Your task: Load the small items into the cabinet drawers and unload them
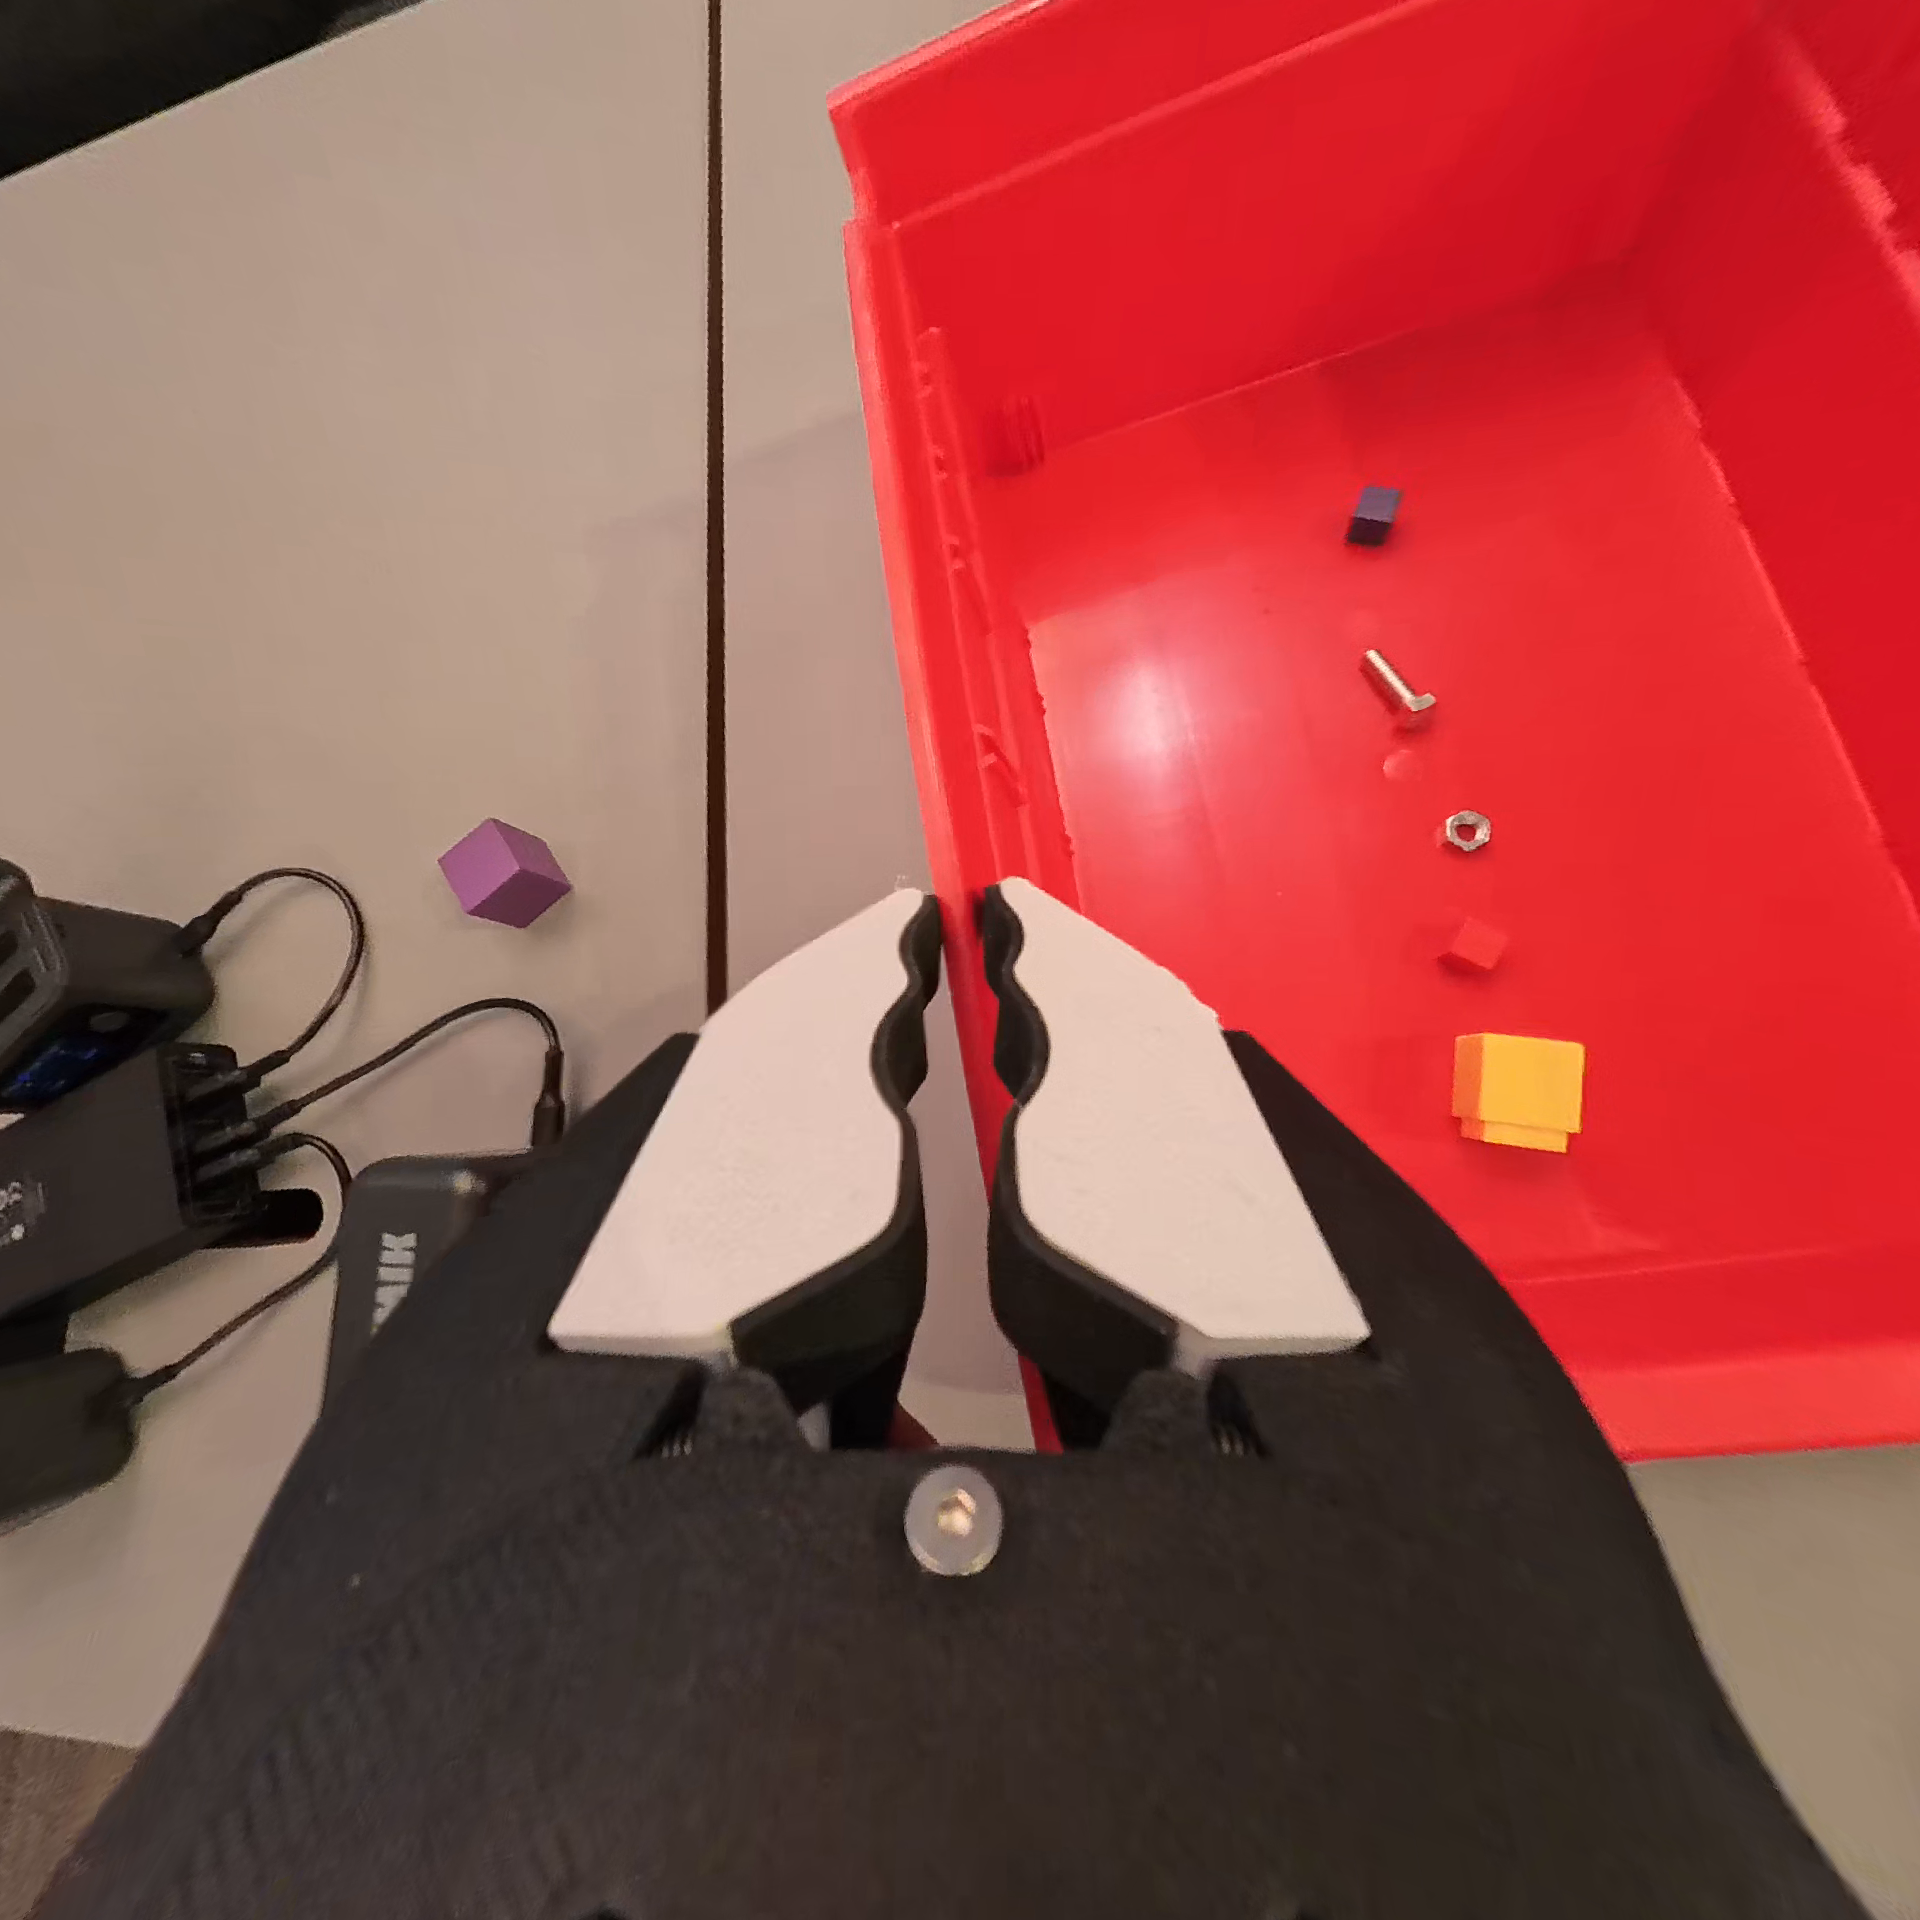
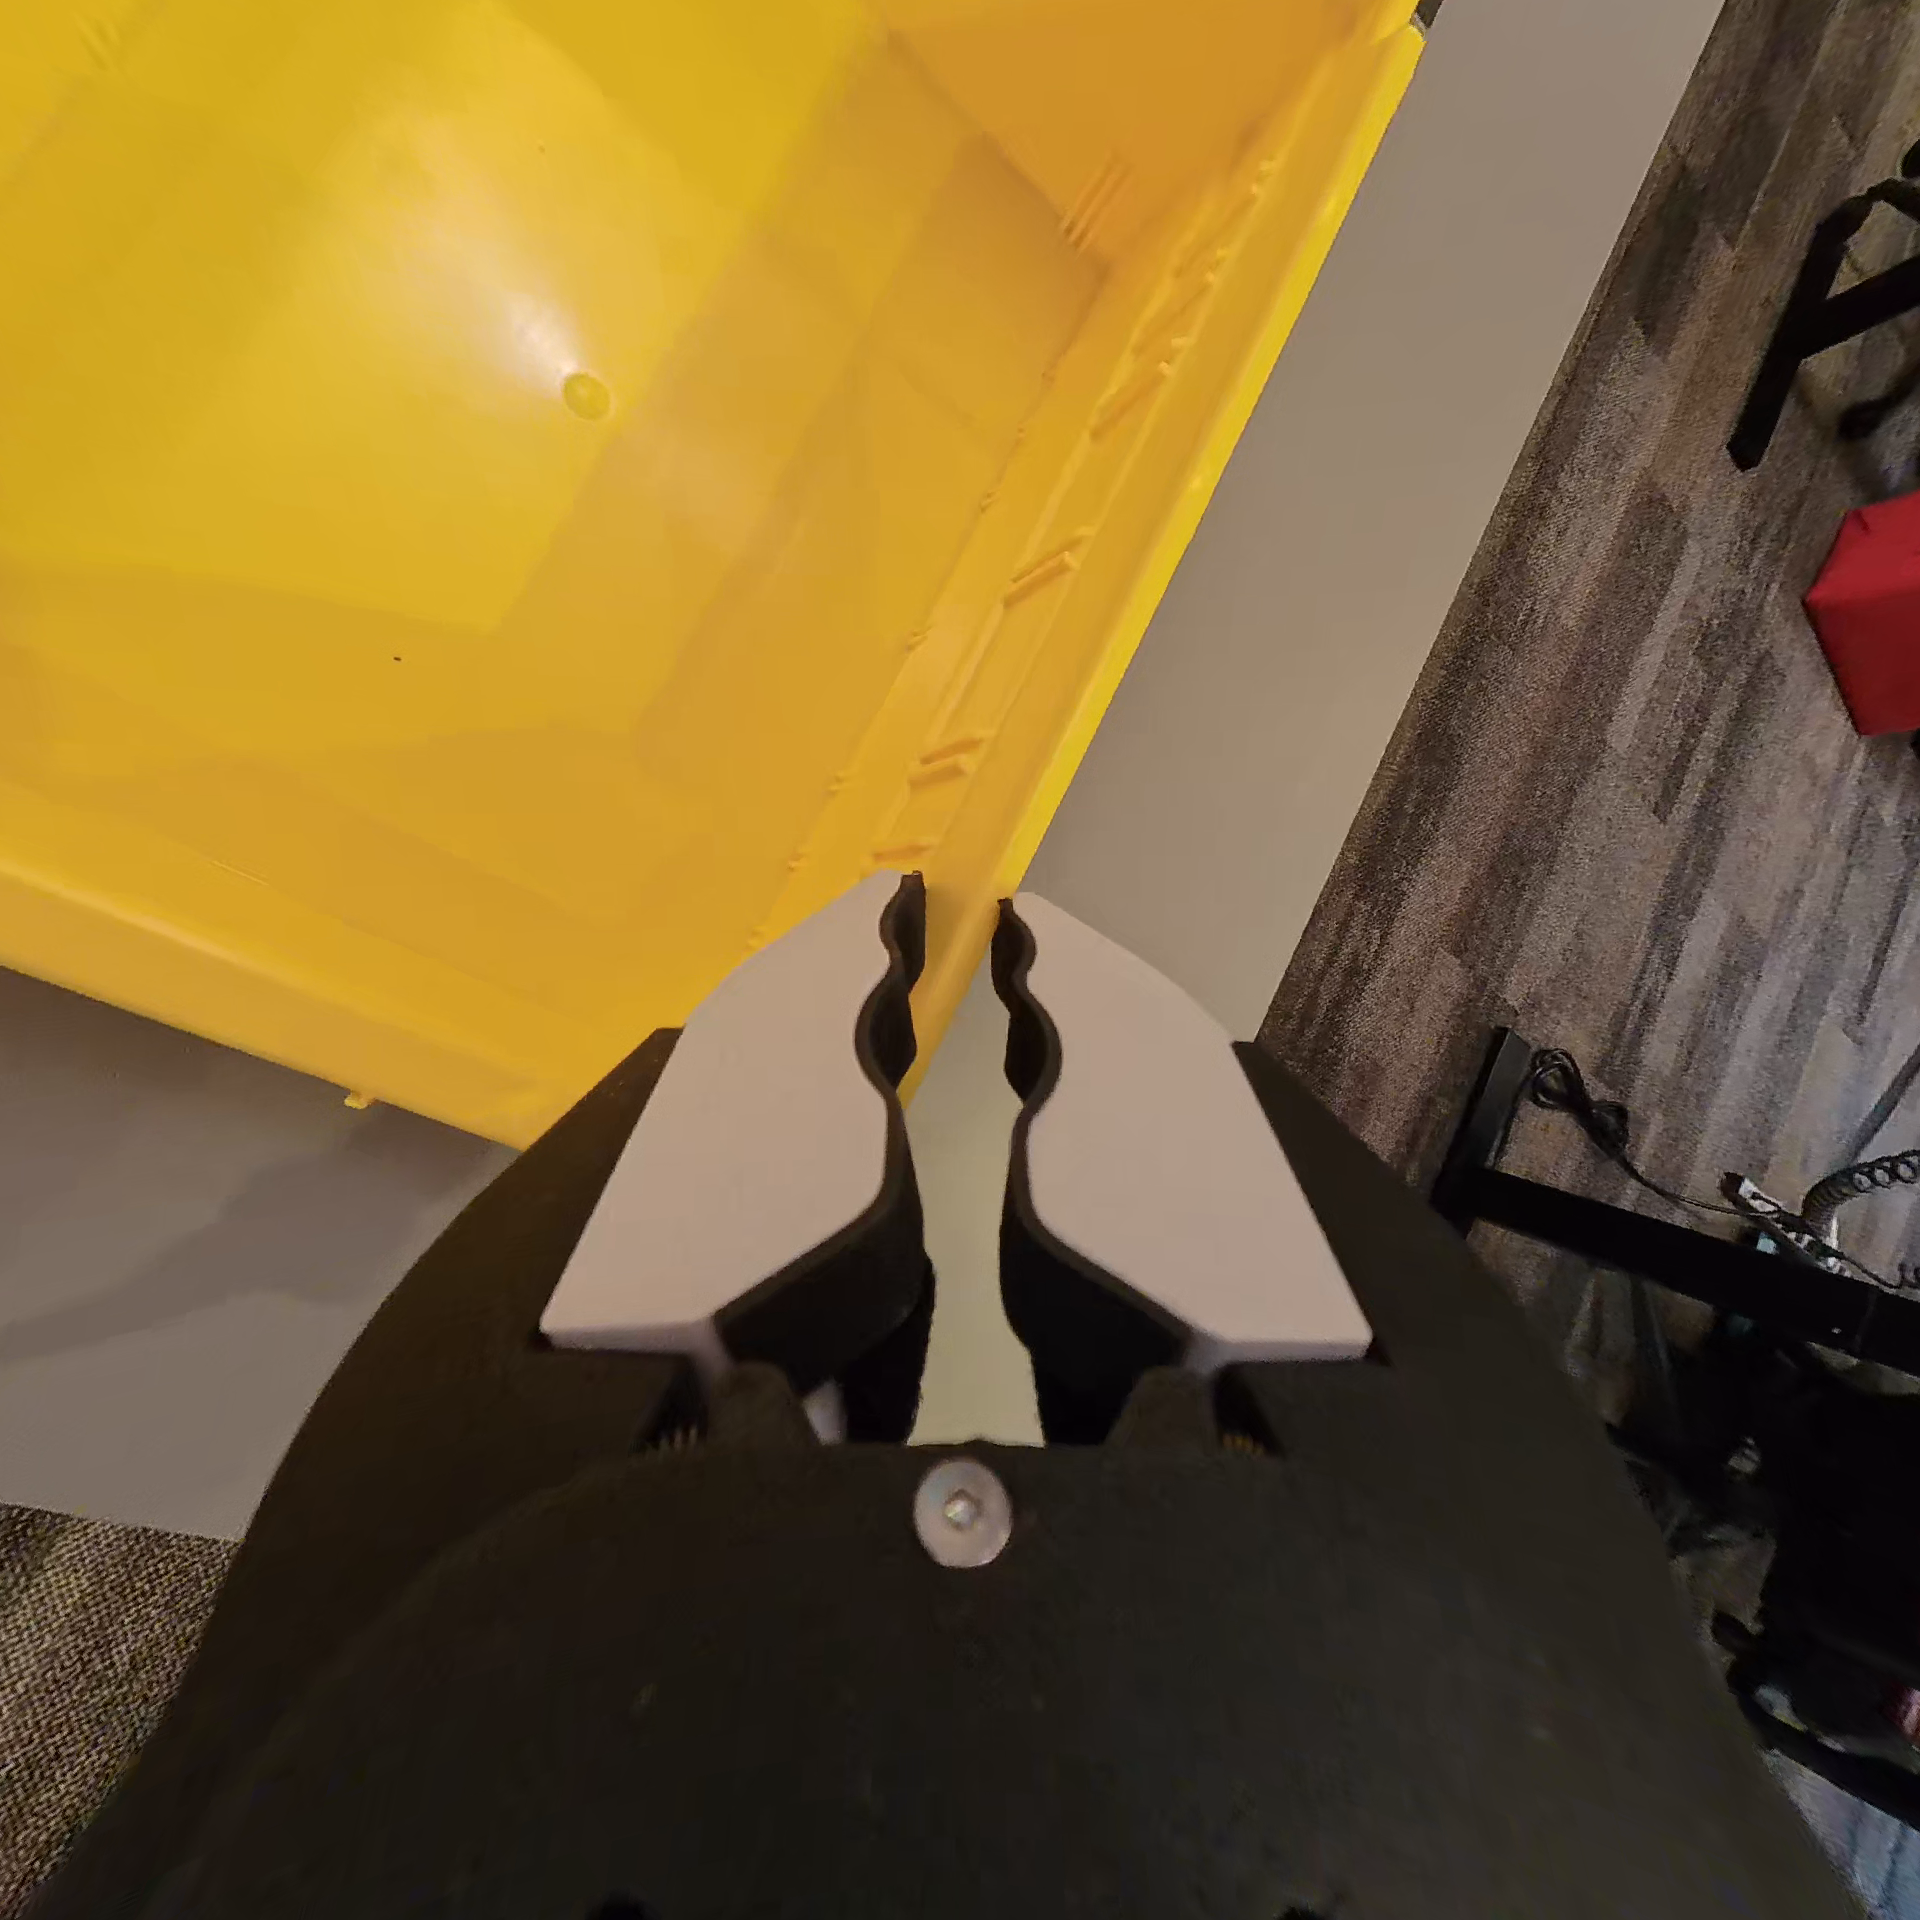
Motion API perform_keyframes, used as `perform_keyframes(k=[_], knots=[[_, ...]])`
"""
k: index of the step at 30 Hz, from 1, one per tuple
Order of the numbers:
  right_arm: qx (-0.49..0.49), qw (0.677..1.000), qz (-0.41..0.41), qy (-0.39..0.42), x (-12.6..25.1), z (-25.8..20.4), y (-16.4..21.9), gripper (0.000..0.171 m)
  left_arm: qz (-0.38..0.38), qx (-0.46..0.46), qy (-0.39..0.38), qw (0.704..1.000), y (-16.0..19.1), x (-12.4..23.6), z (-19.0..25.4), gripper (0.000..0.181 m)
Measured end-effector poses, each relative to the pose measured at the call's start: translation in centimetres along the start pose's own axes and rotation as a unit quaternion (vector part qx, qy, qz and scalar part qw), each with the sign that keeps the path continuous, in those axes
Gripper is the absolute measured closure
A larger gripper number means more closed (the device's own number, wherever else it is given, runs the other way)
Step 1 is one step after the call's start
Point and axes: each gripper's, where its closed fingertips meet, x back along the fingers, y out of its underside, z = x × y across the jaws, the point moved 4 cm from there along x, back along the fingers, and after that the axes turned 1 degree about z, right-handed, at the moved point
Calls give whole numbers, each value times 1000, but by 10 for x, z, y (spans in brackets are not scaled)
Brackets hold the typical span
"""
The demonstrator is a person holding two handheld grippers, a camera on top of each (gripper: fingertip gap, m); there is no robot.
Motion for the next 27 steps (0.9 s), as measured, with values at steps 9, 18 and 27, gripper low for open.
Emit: perform_keyframes(k=[9,18,27], knots=[[9,999,-18,36,5,-2,-3,144,20,-20,10,1000,-1,-2,-4,172],[22,987,54,151,48,-10,-44,129,106,-25,-26,994,-29,28,-8,149],[120,954,225,156,91,-99,-160,137,258,-98,34,961,-112,85,77,153]])
